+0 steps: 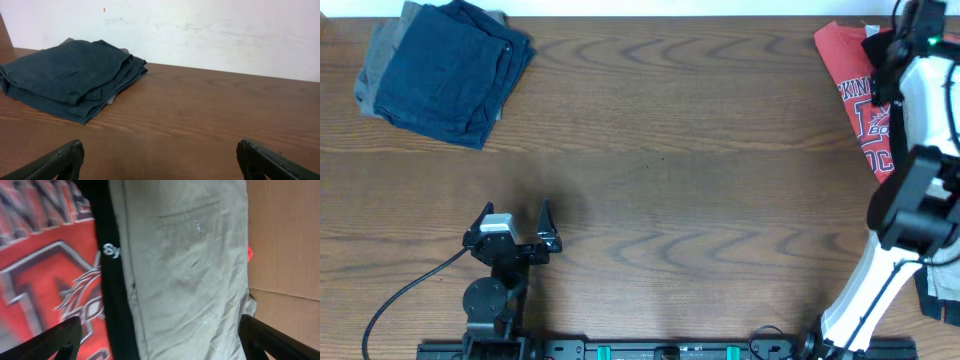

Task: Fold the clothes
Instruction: 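Reach the right gripper up to the khaki shorts on the right pile, then grasp the khaki shorts' waistband with the right gripper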

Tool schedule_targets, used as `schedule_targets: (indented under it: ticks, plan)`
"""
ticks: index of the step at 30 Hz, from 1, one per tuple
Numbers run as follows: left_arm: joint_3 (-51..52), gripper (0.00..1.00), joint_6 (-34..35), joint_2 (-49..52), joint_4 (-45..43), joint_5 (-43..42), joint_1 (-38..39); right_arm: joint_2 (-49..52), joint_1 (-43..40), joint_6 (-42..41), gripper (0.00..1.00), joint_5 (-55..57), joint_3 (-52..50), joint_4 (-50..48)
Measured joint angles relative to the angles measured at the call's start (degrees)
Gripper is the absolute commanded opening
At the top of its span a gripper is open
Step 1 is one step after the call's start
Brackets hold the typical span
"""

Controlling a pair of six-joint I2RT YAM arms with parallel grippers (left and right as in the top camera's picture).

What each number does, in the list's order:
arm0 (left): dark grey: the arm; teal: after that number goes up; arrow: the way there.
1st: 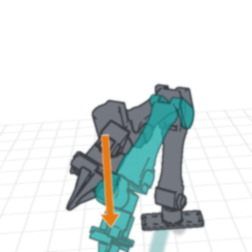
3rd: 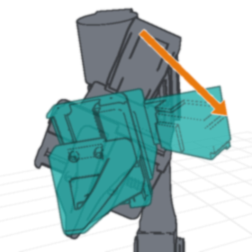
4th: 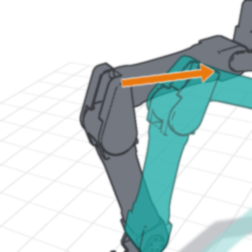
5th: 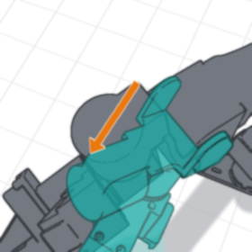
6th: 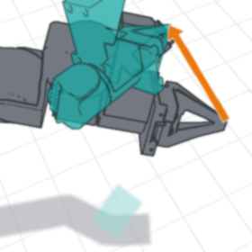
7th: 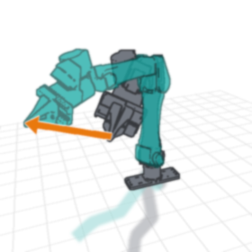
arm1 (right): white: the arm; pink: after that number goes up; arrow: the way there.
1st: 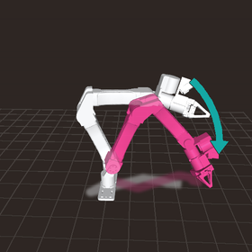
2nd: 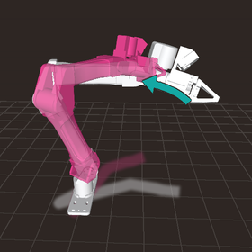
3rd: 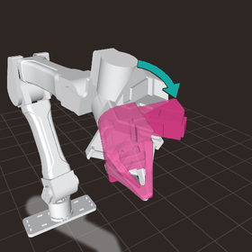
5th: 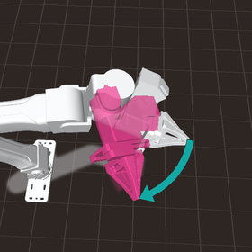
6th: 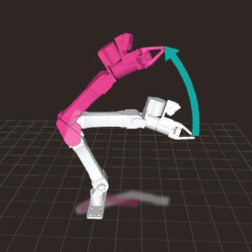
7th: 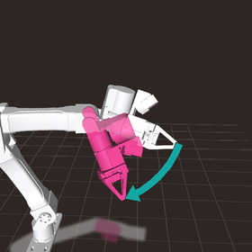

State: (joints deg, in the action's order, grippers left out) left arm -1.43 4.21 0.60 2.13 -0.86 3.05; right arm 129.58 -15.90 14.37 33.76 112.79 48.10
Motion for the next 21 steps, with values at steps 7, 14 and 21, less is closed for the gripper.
schedule_targets:
  ticks: [7, 14, 21]
  plan:
    - [0.00, 0.98, -0.02, 0.00, 0.00, 0.00, 0.00, 3.91, 0.00, -1.27, 0.96, 6.34, 0.00, -1.11]
    - [0.00, 0.98, -0.02, 0.00, 0.00, 0.02, 0.00, 3.98, 0.00, -2.60, 0.99, 7.23, 0.00, -2.47]
    - [0.00, 0.98, 0.00, 0.00, 0.00, 0.00, 0.00, 3.98, 0.00, -1.68, 0.99, 5.86, 0.00, -7.54]
